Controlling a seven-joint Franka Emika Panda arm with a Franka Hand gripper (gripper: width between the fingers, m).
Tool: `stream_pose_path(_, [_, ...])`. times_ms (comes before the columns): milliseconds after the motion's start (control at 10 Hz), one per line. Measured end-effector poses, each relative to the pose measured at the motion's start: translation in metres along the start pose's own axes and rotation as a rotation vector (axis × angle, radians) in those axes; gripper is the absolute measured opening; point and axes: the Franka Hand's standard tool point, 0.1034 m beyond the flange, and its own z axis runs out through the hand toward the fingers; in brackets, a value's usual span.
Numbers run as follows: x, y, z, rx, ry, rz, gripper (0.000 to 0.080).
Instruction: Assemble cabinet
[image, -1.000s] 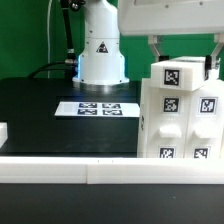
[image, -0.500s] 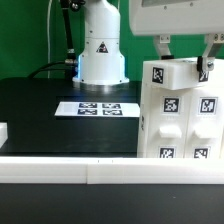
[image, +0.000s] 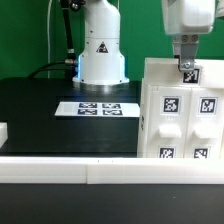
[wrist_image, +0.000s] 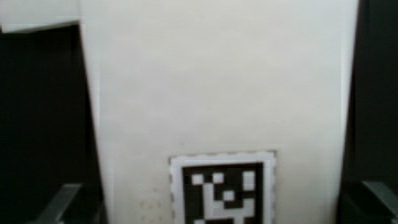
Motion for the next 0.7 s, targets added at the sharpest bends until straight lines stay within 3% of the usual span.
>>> stream_pose_path(300, [-0.0036,0.001,-0.0033,0.007,-0.011,0.153,0.056])
stream_pose_path(700, [-0.0086,0.0011,-0.0042,0.008,-0.038,0.141,0.058])
